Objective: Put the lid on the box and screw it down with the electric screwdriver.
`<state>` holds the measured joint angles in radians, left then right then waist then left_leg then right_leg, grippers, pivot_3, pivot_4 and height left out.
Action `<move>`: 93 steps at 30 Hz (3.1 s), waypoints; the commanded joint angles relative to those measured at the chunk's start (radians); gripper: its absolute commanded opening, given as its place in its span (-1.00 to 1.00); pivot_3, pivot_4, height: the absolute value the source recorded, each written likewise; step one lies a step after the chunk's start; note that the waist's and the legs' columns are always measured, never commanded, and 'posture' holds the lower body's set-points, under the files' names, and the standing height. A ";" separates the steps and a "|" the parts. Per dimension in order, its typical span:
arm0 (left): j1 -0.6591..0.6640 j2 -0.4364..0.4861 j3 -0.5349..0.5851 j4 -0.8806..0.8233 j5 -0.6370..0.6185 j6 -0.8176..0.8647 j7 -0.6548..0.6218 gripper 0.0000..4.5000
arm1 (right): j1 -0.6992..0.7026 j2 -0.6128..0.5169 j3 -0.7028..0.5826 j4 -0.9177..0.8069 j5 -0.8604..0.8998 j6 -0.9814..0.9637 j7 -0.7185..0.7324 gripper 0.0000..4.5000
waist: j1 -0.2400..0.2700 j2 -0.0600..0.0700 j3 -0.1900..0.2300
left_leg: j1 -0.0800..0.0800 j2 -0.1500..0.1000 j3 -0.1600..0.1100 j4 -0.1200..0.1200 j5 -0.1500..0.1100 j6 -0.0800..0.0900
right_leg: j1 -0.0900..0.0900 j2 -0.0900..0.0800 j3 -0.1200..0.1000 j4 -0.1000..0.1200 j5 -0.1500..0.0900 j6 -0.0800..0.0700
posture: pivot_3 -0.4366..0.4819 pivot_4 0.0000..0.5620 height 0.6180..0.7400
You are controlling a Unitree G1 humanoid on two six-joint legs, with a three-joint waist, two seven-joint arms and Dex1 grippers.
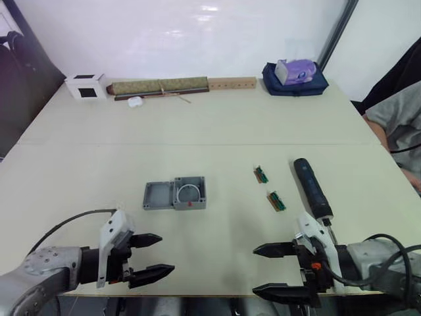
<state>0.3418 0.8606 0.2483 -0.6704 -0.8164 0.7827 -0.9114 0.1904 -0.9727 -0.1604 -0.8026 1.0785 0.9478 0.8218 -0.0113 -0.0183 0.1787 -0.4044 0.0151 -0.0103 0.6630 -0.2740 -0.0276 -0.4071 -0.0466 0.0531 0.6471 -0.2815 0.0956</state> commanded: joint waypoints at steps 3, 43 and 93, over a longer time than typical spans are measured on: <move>-0.009 0.001 -0.004 -0.012 -0.020 0.006 0.003 0.98 | -0.039 -0.001 0.000 -0.034 0.073 0.019 -0.050 1.00 | 0.000 0.000 0.000 | 0.000 0.000 0.000 0.000 0.000 0.000 | 0.000 0.000 0.000 0.000 0.000 0.000 | -0.05 -0.47 1.00; -1.053 0.258 -0.531 0.404 0.501 -0.261 -0.387 0.98 | -0.490 0.212 0.286 0.031 0.032 -0.010 -0.558 1.00 | 0.001 -0.002 0.001 | -0.003 -0.005 0.002 0.001 0.000 0.000 | -0.002 0.001 -0.002 0.000 0.002 -0.002 | -0.05 -0.47 1.00; -1.231 -0.177 -0.777 0.701 0.773 -0.571 -0.583 -0.99 | -0.225 0.381 0.144 -0.027 -0.244 -0.084 -0.527 1.00 | 0.000 -0.004 0.001 | -0.004 -0.004 -0.001 0.006 -0.003 0.006 | -0.002 0.002 -0.003 0.008 0.002 0.005 | -0.05 -0.47 1.00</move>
<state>-0.8519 0.6868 -0.5646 0.0207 -0.0104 0.3228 -1.4198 -0.0282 -0.5863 0.0292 -0.8186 0.7997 0.8781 0.2744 -0.0112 -0.0220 0.1801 -0.4081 0.0109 -0.0112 0.6693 -0.2771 -0.0217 -0.4093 -0.0449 0.0507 0.6553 -0.2795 0.1006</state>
